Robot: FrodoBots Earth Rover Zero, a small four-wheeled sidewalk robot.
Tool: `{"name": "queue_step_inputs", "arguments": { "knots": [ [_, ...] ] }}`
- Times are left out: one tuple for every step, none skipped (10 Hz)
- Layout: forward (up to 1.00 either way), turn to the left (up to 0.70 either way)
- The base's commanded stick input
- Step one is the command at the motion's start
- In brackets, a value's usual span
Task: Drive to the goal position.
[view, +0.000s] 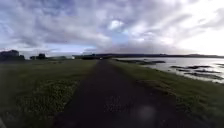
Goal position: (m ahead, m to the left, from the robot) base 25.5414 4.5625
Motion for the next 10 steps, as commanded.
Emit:
{"name": "queue_step_inputs", "arguments": {
  "knots": [
    [0.7, 0.0],
    [0.7, 0.0],
    [0.7, 0.0],
    [0.7, 0.0],
    [0.7, 0.0],
    [0.7, 0.0],
    [0.7, 0.0],
    [0.7, 0.0],
    [0.7, 0.0],
    [0.7, 0.0]
  ]
}}
